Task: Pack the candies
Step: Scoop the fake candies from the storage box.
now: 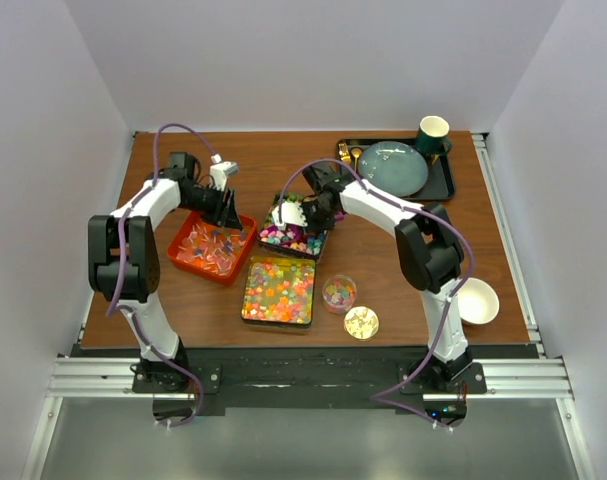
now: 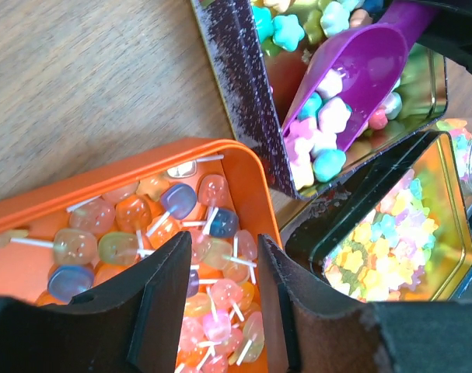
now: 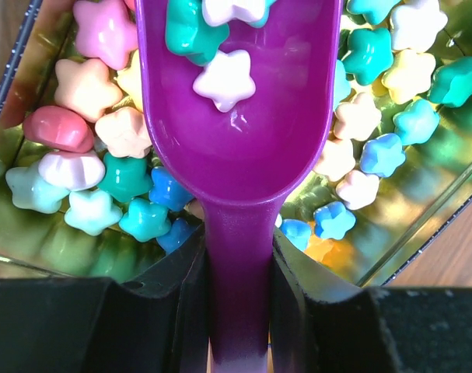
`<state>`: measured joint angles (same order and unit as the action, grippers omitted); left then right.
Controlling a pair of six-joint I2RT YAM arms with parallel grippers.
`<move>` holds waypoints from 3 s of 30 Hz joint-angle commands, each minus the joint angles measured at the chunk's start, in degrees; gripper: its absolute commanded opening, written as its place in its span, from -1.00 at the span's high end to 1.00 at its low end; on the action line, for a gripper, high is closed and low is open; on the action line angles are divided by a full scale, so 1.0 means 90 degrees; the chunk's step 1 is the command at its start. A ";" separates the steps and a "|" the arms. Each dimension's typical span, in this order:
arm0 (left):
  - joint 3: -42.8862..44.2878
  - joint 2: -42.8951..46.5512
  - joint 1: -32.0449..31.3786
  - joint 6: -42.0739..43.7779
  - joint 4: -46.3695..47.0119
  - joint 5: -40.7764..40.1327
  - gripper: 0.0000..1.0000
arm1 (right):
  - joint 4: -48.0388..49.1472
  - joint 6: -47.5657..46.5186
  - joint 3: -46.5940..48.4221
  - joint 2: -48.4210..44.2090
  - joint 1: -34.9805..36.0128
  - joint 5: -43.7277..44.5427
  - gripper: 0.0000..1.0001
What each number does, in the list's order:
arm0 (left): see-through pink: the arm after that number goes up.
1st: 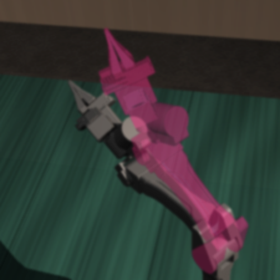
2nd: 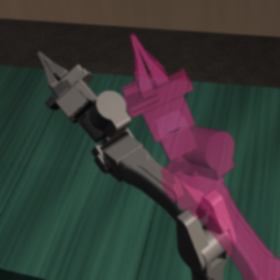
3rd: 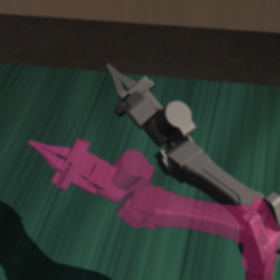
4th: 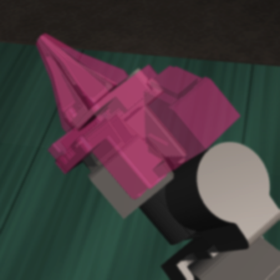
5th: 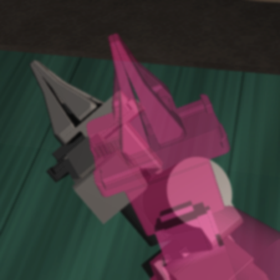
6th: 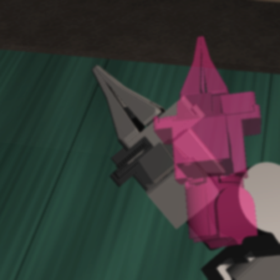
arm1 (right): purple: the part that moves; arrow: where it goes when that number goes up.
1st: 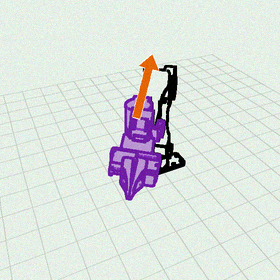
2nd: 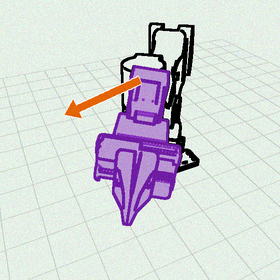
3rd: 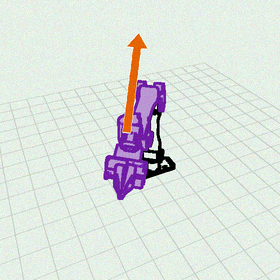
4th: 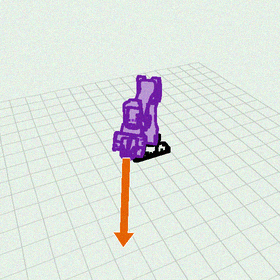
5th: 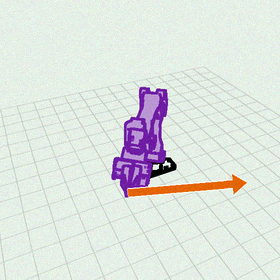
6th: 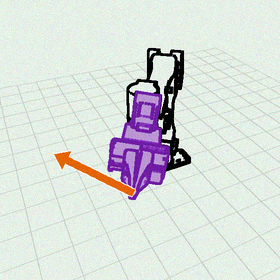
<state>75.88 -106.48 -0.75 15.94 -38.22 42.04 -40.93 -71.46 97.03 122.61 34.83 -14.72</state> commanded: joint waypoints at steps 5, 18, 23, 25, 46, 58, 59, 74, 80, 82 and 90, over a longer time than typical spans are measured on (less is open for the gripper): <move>0.0407 0.0366 0.0054 0.0201 -0.0197 -0.0062 0.11 | -0.0157 0.1172 -0.0021 -0.0167 -0.0013 -0.0523 1.00; 0.0085 0.0707 0.0045 0.0064 -0.0011 -0.0071 0.11 | 0.0006 0.2519 -0.0097 -0.0048 -0.0052 0.0239 1.00; -0.0022 0.0834 0.0045 0.0113 -0.0021 -0.0169 0.11 | 0.0601 0.2657 -0.0683 -0.0507 -0.0051 0.0054 1.00; -0.0081 0.0912 0.0045 0.0133 -0.0021 -0.0189 0.11 | 0.0845 0.2725 -0.0937 -0.0624 -0.0052 0.0053 1.00; -0.0022 0.0864 0.0045 0.0113 0.0125 -0.0140 0.11 | 0.0534 0.4053 -0.0703 -0.0673 -0.0100 0.1304 1.00; -0.0149 0.1049 0.0045 0.0250 -0.0050 -0.0267 0.11 | 0.2270 0.4376 -0.2500 -0.1728 -0.0188 0.0923 1.00; -0.0159 0.1059 0.0045 0.0289 -0.0070 -0.0277 0.11 | 0.2369 0.4424 -0.2626 -0.1786 -0.0208 0.0874 1.00; -0.0091 0.0894 0.0045 0.0523 -0.0236 -0.0345 0.11 | 0.2623 0.4679 -0.2919 -0.2167 -0.0286 0.0835 1.00; 0.0095 0.0854 0.0035 0.0562 -0.0226 -0.0247 0.10 | 0.2858 0.4756 -0.3154 -0.2607 -0.0384 0.0767 1.00; 0.0124 0.0844 0.0025 0.0543 -0.0217 -0.0306 0.10 | 0.2877 0.4796 -0.3203 -0.2753 -0.0432 0.0670 1.00; -0.0012 0.1000 0.0006 0.0631 -0.0275 -0.0374 0.10 | 0.3354 0.5030 -0.3964 -0.3748 -0.0530 -0.0014 1.00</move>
<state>75.09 -99.59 -0.75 19.86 -40.25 38.50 -16.80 -28.18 64.36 95.79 30.52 -9.10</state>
